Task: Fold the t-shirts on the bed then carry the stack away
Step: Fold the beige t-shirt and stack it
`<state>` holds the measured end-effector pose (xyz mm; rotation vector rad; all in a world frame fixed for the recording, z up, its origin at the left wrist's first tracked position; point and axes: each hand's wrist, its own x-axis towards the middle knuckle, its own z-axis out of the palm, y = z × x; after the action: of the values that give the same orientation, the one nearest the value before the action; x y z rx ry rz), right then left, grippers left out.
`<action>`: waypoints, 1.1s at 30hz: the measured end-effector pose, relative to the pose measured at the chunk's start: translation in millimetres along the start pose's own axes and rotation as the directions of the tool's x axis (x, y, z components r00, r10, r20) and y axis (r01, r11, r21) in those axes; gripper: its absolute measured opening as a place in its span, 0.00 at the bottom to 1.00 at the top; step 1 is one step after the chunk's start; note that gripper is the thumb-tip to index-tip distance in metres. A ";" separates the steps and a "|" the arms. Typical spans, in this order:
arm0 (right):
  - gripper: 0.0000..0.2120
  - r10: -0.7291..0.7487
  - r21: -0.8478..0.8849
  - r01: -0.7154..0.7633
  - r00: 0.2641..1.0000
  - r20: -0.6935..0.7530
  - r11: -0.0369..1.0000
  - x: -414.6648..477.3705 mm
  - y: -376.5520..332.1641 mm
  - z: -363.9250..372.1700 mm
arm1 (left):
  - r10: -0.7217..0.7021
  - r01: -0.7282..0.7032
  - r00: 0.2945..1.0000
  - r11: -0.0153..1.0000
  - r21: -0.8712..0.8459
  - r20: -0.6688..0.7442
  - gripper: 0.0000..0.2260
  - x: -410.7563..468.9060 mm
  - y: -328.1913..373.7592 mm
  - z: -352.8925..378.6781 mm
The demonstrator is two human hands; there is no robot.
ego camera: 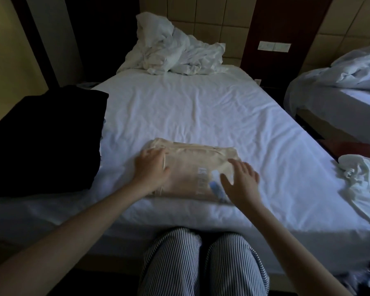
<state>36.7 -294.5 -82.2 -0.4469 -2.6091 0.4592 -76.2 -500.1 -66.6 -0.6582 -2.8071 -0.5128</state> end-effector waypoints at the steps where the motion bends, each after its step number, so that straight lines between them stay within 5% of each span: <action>1: 0.37 -0.093 -0.033 0.096 0.991 0.098 0.995 10.5 -7.0 4.0 | 0.115 -0.116 0.992 0.993 0.005 0.050 0.26 7.7 10.5 6.4; 3: 0.30 -0.189 -0.100 0.226 0.938 0.291 0.969 32.4 -18.2 13.4 | 0.281 -0.284 0.934 0.959 -0.019 0.220 0.26 25.9 24.9 23.1; 6: 0.25 -0.117 -0.171 0.215 0.884 0.453 0.961 55.3 -11.8 32.4 | 0.204 -0.245 0.876 0.969 0.039 0.437 0.25 46.4 23.6 54.2; 11: 0.26 -0.002 -0.220 0.114 0.890 0.456 0.969 65.3 13.2 66.4 | 0.081 -0.135 0.894 0.987 0.091 0.440 0.27 57.7 16.8 72.3; 16: 0.23 -0.009 -0.185 0.131 0.837 0.546 0.974 88.0 5.4 46.0 | 0.139 -0.190 0.821 0.981 0.035 0.554 0.25 76.5 18.3 51.2; 19: 0.22 -0.057 -0.201 0.153 0.909 0.414 0.968 114.5 4.6 33.2 | 0.240 -0.246 0.830 0.968 -0.056 0.503 0.26 105.8 13.6 38.0; 23: 0.24 0.044 -0.212 0.051 0.907 0.419 0.976 104.2 30.0 68.5 | -0.004 -0.080 0.868 0.986 0.148 0.497 0.25 98.7 2.7 65.6; 29: 0.24 0.018 -0.181 0.057 0.921 0.390 0.982 106.1 38.1 78.2 | -0.017 -0.036 0.886 0.994 0.105 0.464 0.25 100.2 1.5 72.9; 33: 0.24 -0.002 -0.159 0.065 0.931 0.366 0.985 101.5 37.3 73.9 | -0.034 0.018 0.969 0.997 0.069 0.243 0.21 75.4 8.8 70.7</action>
<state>-76.0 -240.4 -121.1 -0.4013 -3.0277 0.3358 -147.1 -436.5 -107.8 -0.7159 -3.0511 -0.3631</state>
